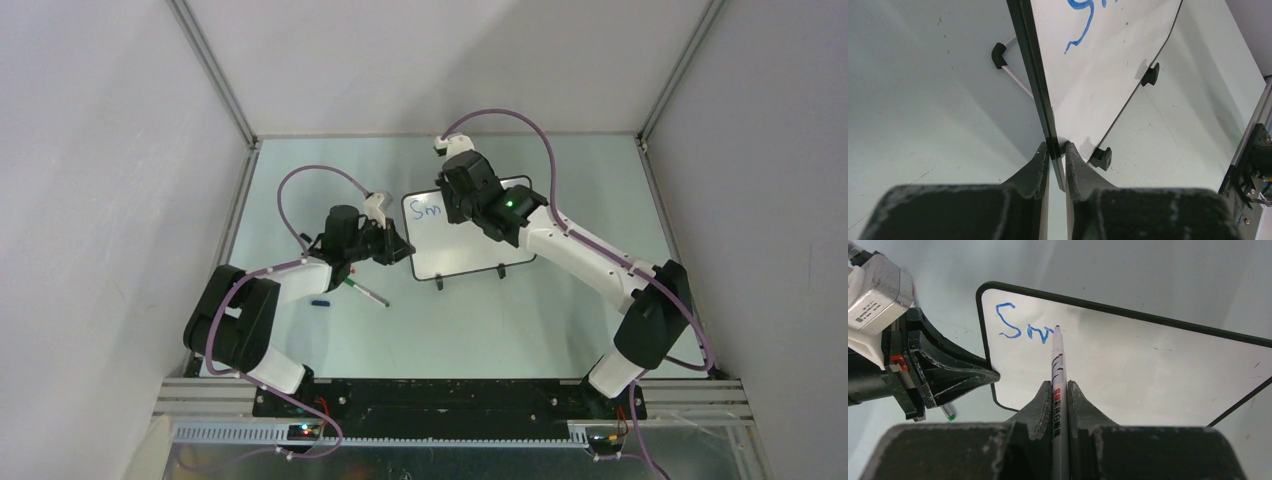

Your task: Write a sentence on the whiteboard

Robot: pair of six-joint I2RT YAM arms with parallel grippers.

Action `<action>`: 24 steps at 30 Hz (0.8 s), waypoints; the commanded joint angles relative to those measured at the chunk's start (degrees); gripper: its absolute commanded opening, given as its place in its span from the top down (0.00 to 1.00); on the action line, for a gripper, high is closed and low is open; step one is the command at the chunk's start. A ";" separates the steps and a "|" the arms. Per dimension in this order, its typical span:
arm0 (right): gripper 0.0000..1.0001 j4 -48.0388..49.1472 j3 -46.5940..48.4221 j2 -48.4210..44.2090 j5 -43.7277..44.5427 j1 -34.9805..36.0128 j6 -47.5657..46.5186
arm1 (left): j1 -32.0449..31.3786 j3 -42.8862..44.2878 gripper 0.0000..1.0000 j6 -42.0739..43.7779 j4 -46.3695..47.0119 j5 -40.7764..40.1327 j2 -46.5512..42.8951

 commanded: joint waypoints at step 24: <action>1.00 3.55 0.32 1.85 -0.09 -1.73 -0.40 | -1.40 1.30 1.00 3.13 -2.76 -1.06 -0.91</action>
